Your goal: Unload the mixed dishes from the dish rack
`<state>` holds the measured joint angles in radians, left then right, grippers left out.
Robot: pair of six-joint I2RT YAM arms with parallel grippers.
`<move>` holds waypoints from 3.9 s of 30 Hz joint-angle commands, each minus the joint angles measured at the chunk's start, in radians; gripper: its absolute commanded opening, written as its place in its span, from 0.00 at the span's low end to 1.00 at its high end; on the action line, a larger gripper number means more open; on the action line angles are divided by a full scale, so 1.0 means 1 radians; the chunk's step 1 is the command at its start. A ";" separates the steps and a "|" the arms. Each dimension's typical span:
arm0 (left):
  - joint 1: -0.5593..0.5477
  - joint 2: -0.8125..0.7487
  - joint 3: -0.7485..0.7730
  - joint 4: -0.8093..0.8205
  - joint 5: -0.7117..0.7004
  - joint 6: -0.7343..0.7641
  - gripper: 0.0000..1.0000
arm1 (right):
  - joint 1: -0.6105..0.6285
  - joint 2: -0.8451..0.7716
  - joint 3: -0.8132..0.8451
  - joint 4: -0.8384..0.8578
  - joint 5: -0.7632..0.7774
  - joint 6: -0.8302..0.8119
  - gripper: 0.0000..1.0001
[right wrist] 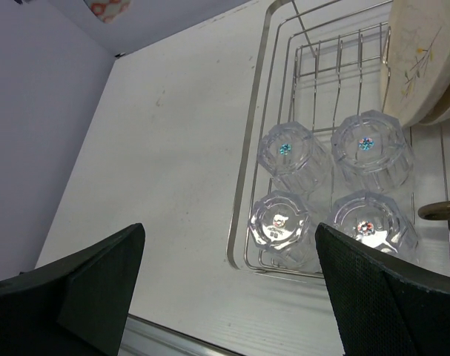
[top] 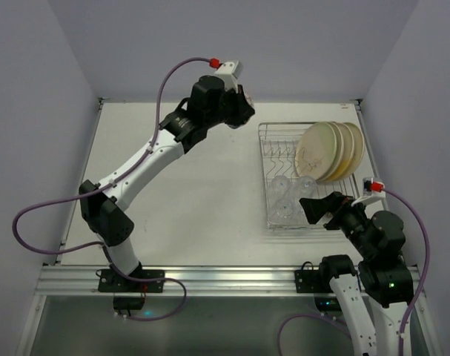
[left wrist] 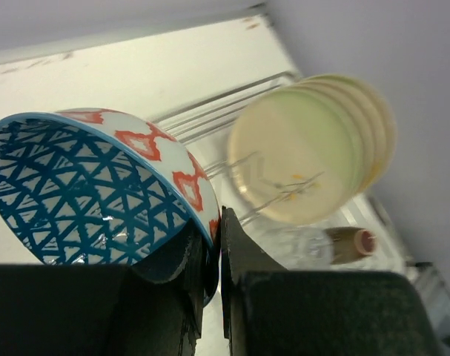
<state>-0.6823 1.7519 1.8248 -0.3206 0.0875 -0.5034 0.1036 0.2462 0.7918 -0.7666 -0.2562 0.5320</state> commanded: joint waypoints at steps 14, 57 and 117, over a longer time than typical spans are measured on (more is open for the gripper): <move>0.150 0.452 0.401 -0.630 -0.284 0.221 0.00 | -0.004 -0.012 0.012 0.009 -0.020 -0.018 0.99; 0.142 0.056 0.079 -0.399 -0.368 0.134 1.00 | -0.004 0.109 0.052 0.003 0.086 -0.038 0.99; 0.127 -1.086 -1.046 -0.225 -0.354 0.117 1.00 | -0.021 1.325 0.624 0.184 0.557 -0.524 0.52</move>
<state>-0.5514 0.6712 0.7872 -0.5915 -0.2790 -0.4072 0.0895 1.5642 1.3865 -0.5766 0.3702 0.0208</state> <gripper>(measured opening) 0.997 0.524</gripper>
